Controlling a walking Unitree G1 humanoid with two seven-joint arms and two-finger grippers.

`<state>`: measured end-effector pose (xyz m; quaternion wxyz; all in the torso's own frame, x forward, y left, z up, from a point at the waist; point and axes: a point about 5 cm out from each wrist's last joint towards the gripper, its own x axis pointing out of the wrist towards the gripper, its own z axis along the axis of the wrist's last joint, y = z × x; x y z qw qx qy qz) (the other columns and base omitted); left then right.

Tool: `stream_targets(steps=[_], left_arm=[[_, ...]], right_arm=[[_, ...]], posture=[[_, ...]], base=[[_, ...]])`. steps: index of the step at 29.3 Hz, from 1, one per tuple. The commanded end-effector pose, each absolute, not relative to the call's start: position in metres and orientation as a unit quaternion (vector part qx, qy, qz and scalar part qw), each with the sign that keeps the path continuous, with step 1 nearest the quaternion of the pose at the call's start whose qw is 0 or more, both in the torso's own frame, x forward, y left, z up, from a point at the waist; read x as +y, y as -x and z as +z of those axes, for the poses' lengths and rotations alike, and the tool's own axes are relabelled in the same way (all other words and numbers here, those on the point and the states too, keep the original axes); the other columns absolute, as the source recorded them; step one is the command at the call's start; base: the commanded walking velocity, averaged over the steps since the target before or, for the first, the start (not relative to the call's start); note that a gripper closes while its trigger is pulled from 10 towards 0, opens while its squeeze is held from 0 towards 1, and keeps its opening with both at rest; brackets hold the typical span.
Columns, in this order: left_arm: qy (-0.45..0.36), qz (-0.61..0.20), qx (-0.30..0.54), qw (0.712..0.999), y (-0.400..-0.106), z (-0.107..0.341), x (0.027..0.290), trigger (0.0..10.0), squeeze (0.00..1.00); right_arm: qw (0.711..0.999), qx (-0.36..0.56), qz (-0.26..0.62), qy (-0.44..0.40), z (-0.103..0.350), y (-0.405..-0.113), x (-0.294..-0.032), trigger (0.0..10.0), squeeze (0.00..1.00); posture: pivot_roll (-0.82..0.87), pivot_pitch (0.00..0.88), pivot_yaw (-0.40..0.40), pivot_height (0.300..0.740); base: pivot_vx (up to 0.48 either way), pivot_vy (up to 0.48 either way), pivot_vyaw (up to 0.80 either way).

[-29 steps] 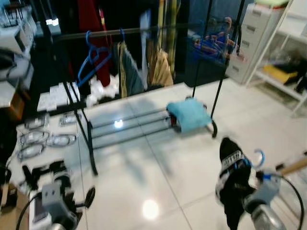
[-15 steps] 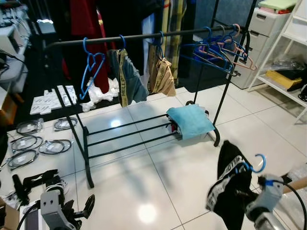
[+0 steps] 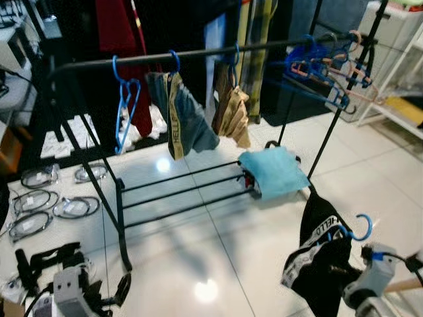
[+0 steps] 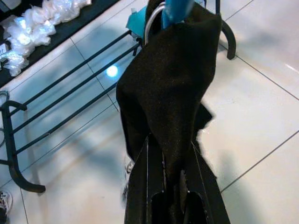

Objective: Hang hanger

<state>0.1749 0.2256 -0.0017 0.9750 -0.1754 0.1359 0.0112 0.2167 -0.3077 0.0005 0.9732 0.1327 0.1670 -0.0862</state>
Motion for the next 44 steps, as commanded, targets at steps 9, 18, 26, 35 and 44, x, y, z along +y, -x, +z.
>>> stream_targets(steps=[9,18,26,35,44], left_arm=[[0.181,0.014,0.147,0.972,-0.1722,-0.0027,0.2240,10.0,0.00],[0.190,0.021,0.145,0.971,-0.1722,-0.0012,0.2237,10.0,0.00],[0.190,0.021,0.147,0.970,-0.1730,-0.0012,0.2234,10.0,0.00],[0.191,0.020,0.151,0.970,-0.1757,-0.0016,0.2247,10.0,0.00],[0.191,0.018,0.155,0.969,-0.1794,-0.0028,0.2267,10.0,0.00]], right_arm=[[0.971,0.170,-0.092,-0.141,0.0011,-0.2150,-0.3110,10.0,0.00],[0.970,0.172,-0.093,-0.143,0.0012,-0.2150,-0.3117,10.0,0.00],[0.970,0.174,-0.093,-0.143,0.0015,-0.2160,-0.3118,10.0,0.00],[0.970,0.176,-0.090,-0.143,0.0014,-0.2186,-0.3092,10.0,0.00],[0.970,0.177,-0.089,-0.144,0.0012,-0.2219,-0.3061,10.0,0.00]], posture=[[-0.05,0.151,0.019,0.740],[-0.05,0.153,0.017,0.740],[-0.04,0.153,0.017,0.740],[-0.03,0.145,0.026,0.740],[-0.02,0.136,0.029,0.740]], base=[[0.336,0.000,0.00],[0.148,0.000,0.00],[0.000,0.000,0.00],[0.000,0.000,0.00],[0.000,0.000,0.00]])
